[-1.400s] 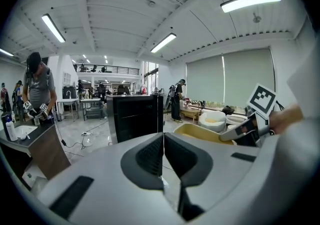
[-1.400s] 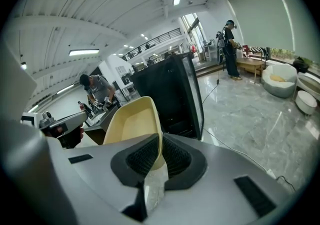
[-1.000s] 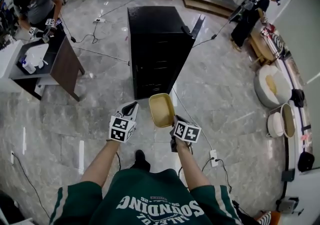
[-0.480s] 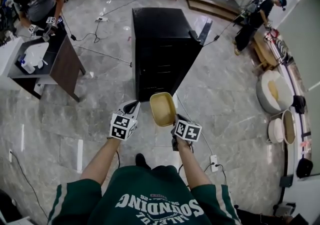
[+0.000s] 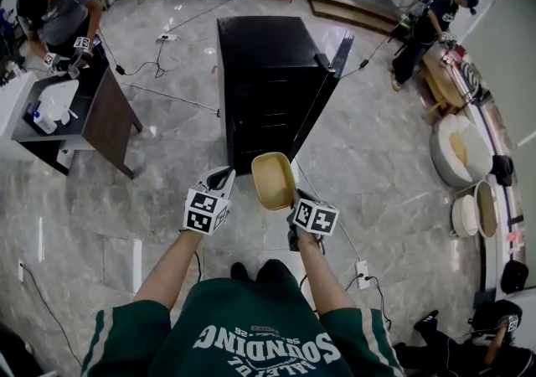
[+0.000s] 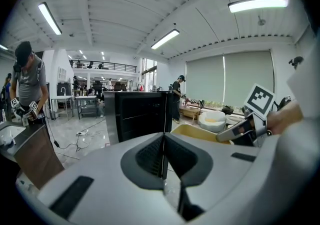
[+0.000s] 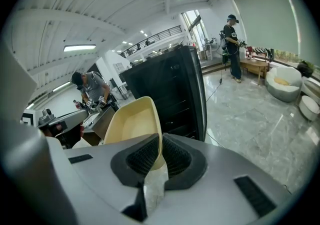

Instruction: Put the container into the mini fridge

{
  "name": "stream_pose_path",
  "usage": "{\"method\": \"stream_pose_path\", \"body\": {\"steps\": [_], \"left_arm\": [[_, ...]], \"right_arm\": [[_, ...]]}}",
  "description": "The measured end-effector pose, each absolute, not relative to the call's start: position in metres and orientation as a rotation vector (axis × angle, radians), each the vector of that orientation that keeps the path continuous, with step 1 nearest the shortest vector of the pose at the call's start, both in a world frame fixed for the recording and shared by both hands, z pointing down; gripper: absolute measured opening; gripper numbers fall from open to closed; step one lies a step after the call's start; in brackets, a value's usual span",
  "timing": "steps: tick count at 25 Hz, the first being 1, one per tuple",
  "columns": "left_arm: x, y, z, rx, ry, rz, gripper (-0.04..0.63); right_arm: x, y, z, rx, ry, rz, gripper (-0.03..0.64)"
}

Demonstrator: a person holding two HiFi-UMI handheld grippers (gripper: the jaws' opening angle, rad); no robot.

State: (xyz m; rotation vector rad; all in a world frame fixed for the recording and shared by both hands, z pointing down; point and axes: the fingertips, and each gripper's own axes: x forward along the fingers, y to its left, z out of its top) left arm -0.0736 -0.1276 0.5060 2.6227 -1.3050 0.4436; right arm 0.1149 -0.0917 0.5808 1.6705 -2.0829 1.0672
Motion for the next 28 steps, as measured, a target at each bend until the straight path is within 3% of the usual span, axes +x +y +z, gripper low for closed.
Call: {"method": "stream_pose_path", "body": {"steps": [28], "left_arm": [[-0.056,-0.208,0.519,2.586,-1.340,0.449,0.015]], "right_arm": [[0.130,-0.189,0.593,1.625,-2.094,1.063,0.048]]}}
